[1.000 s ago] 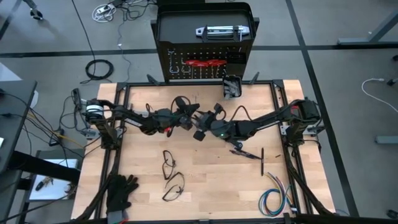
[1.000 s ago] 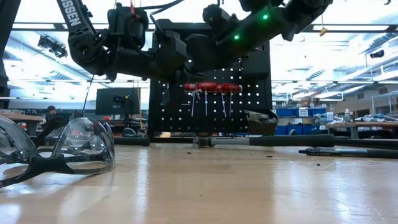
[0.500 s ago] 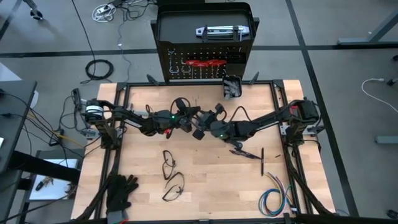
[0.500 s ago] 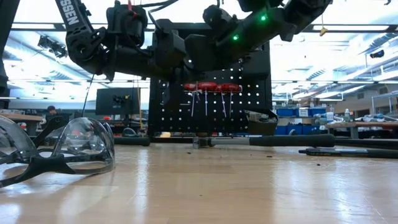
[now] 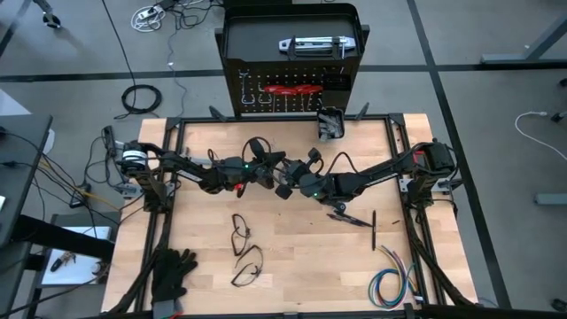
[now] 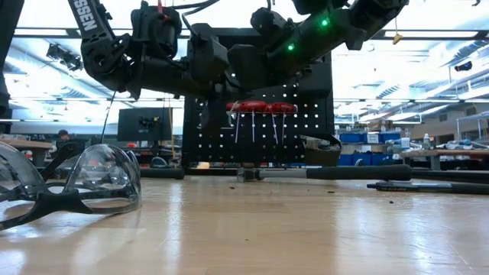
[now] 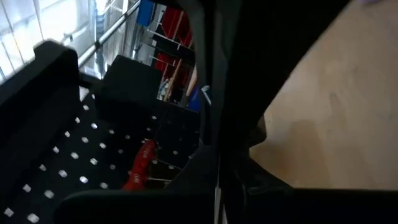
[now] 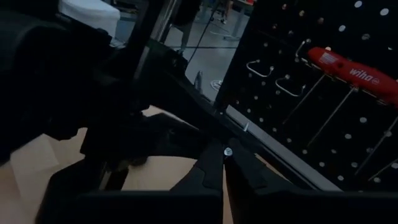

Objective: Hang tools onto peg board
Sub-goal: Hang the hook on the pegboard

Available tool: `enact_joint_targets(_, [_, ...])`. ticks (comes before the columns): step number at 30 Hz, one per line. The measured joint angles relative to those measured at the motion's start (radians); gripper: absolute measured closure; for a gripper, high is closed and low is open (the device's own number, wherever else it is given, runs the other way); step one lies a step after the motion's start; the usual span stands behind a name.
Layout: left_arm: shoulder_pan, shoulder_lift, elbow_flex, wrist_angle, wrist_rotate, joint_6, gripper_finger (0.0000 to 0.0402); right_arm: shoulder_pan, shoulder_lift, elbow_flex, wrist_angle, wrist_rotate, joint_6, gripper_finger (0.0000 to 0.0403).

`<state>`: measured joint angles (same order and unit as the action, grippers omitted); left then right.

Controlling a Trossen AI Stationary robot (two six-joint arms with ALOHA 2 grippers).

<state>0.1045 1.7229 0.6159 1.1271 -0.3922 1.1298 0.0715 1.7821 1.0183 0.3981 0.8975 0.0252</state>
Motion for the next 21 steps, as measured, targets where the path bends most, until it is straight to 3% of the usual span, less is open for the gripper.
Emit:
enact_joint_targets(3, [-0.001,0.000,-0.001,0.005,0.004,-0.094,0.0357,0.000,0.000,0.000,-0.003,0.009,0.009,0.0393])
enact_joint_targets(8, [-0.001,0.000,-0.001,0.012,0.004,-0.172,0.0271,-0.001,0.000,-0.001,-0.009,0.043,0.036,0.0394])
enact_joint_targets(13, [-0.005,-0.009,-0.006,0.023,-0.098,-0.213,0.0197,-0.006,0.000,-0.001,-0.021,0.098,0.062,0.0394])
enact_joint_targets(17, [-0.005,-0.054,-0.067,0.122,-0.206,-0.280,0.0175,-0.014,0.000,-0.002,-0.050,0.096,0.090,0.0394])
enact_joint_targets(21, [0.010,-0.158,-0.168,0.181,-0.231,-0.330,0.0178,-0.018,0.000,-0.002,-0.065,0.098,0.102,0.0394])
